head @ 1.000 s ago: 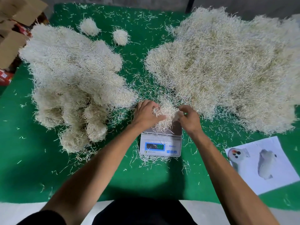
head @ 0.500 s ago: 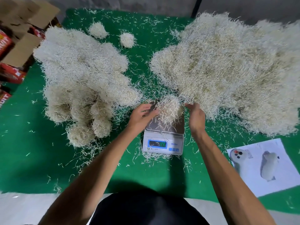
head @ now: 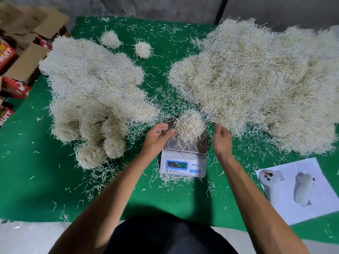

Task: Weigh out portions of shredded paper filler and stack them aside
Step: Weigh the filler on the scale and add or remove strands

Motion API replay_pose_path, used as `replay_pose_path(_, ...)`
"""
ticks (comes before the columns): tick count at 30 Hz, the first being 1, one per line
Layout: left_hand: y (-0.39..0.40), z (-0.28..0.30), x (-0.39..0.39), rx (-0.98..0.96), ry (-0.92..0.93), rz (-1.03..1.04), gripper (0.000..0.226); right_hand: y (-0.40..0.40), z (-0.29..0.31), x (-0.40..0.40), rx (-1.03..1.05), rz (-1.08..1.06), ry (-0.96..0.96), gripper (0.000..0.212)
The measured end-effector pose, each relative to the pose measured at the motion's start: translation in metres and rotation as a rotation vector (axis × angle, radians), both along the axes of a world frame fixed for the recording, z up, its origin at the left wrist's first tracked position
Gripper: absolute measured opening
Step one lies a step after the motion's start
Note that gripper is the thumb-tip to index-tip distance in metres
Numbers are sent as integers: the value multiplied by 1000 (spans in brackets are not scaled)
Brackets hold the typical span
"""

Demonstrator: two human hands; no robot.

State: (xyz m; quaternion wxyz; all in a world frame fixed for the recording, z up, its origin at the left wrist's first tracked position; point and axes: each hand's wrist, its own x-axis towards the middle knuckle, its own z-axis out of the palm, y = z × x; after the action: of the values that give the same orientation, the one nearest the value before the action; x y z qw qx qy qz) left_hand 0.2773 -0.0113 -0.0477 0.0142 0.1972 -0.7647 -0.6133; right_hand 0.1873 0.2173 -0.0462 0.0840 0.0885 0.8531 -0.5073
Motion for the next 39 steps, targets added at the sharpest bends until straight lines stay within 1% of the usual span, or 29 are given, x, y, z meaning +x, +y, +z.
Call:
replay_pose_path(2,0,-1,-2,-3,-6,4,53,-1,-2,-1,-13,22,-3,51)
replay_pose_path(7,0,-3,-2,13,-12,27,45,-6,-7,-1,5,63,-2,54)
replay_pose_path(12,-10,-13,-4,-31,-59,108,23,-6,-13,-6,-8,34,-27,44)
replay_pose_path(13,-14,-16,-4,-75,-92,108,27,-7,-13,-10,-3,32,-24,39)
replay_pose_path(15,-25,-24,-4,-190,-180,80,43,-9,-11,-19,-11,34,-16,28)
replay_pose_path(17,-38,-35,-4,-262,-243,27,51,-16,-6,-32,-17,52,4,24)
replay_pose_path(19,-48,-45,-9,-270,-272,-22,55,-24,1,-49,-26,88,26,26)
replay_pose_path(21,-54,-47,-20,-254,-284,-40,59,-32,8,-70,-33,130,32,33)
replay_pose_path(23,-57,-46,-37,-243,-257,-38,61,-41,12,-93,-26,177,28,36)
replay_pose_path(26,-59,-39,-72,-136,-209,-10,51,-58,15,-126,-30,272,0,34)
replay_pose_path(30,-55,-34,-123,135,-190,-19,30,-84,4,-173,-57,389,-140,24)
replay_pose_path(31,-52,-35,-134,230,-207,-9,28,-90,-2,-185,-71,413,-195,22)
replay_pose_path(33,-49,-43,-153,379,-261,18,31,-100,-17,-202,-94,500,-301,14)
replay_pose_path(34,-49,-49,-160,402,-278,33,34,-104,-27,-207,-101,560,-342,11)
replay_pose_path(35,-51,-56,-164,378,-284,57,36,-107,-37,-211,-71,636,-357,13)
replay_pose_path(37,-63,-69,-166,265,-269,148,35,-108,-55,-215,98,827,-292,22)
replay_pose_path(38,-72,-73,-166,195,-252,184,33,-107,-62,-218,213,930,-227,33)
replay_pose_path(39,-81,-76,-164,126,-226,206,31,-105,-67,-221,354,1031,-144,49)
